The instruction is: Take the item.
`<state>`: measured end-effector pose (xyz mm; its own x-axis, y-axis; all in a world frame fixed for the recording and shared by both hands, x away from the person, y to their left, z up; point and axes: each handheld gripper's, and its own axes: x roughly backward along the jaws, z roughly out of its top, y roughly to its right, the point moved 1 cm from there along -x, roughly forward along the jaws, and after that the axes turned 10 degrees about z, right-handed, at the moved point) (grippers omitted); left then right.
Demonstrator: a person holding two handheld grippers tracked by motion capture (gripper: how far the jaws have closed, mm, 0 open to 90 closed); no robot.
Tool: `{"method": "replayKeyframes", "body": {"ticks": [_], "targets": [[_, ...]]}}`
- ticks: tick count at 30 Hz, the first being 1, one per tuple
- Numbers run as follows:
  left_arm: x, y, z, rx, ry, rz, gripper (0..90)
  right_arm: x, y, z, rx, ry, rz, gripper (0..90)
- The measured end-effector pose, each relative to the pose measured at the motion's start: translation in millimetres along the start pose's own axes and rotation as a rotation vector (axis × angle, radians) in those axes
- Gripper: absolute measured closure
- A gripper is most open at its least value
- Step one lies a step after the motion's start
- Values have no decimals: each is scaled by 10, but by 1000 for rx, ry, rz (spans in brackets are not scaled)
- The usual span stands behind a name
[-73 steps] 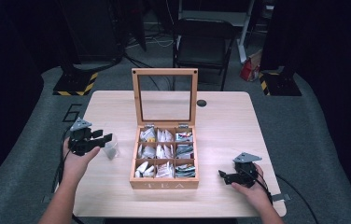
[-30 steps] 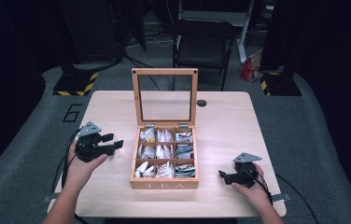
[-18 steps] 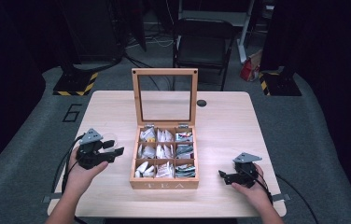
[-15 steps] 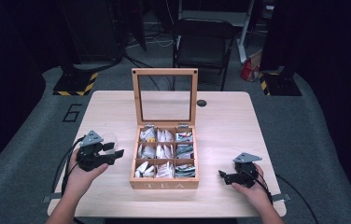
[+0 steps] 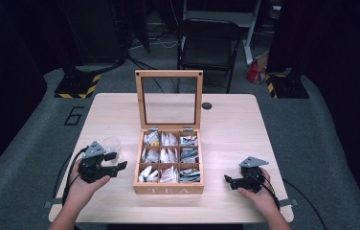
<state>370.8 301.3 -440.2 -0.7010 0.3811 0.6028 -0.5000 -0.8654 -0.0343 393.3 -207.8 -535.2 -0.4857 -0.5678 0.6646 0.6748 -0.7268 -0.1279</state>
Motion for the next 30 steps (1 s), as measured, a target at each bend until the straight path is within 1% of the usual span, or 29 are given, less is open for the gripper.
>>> {"method": "replayKeyframes", "body": {"ticks": [3, 4, 6, 9, 10, 11, 12, 13, 14, 15, 18, 21, 23, 25, 27, 28, 29, 30], "targets": [[-9, -12, -47, 10, -5, -6, 391, 0, 0, 0, 0, 0, 0, 130], [-16, -8, -62, 20, -2, -6, 391, 1, 0, 0, 0, -1, 1, 130], [-25, -19, -97, 8, -8, -6, 391, 1, -1, -1, -2, -1, 1, 130], [-44, -32, -144, 17, -2, -6, 391, 4, -2, -3, -3, -1, 1, 130], [-44, -37, -154, 15, -6, -12, 391, 10, -1, -4, 1, -4, 11, 130], [-57, -37, -177, 19, 3, -10, 391, 10, -2, -4, -1, -3, 12, 130], [-59, -43, -189, 16, -2, -13, 391, 10, -2, -4, 0, -3, 12, 130], [-71, -41, -215, 25, -5, -15, 391, 10, -2, -4, -1, -3, 12, 130], [-80, -47, -233, 21, -8, -15, 390, 10, -2, -4, -1, -3, 12, 130], [-88, -44, -248, 31, -7, -14, 389, 10, -2, -4, -1, -3, 12, 130], [-100, -57, -285, 34, -19, -17, 384, 10, -2, -4, -1, -3, 12, 130], [-116, -69, -328, 33, -19, -5, 382, 10, -2, -4, -1, -3, 12, 130], [-126, -79, -357, 37, -22, -5, 381, 11, -2, -4, -1, -3, 12, 130], [-134, -93, -379, 34, -27, -1, 380, 10, 4, -7, 7, -6, 3, 130], [-141, -95, -400, 49, -29, 1, 380, 11, 4, -8, 8, -6, 4, 130], [-142, -108, -407, 43, -31, 5, 380, 11, 4, -8, 8, -6, 4, 130], [-148, -111, -418, 51, -26, 9, 380, 11, 4, -8, 8, -6, 4, 130], [-147, -120, -427, 52, -32, 10, 380, 11, 4, -8, 8, -6, 3, 130]]}}
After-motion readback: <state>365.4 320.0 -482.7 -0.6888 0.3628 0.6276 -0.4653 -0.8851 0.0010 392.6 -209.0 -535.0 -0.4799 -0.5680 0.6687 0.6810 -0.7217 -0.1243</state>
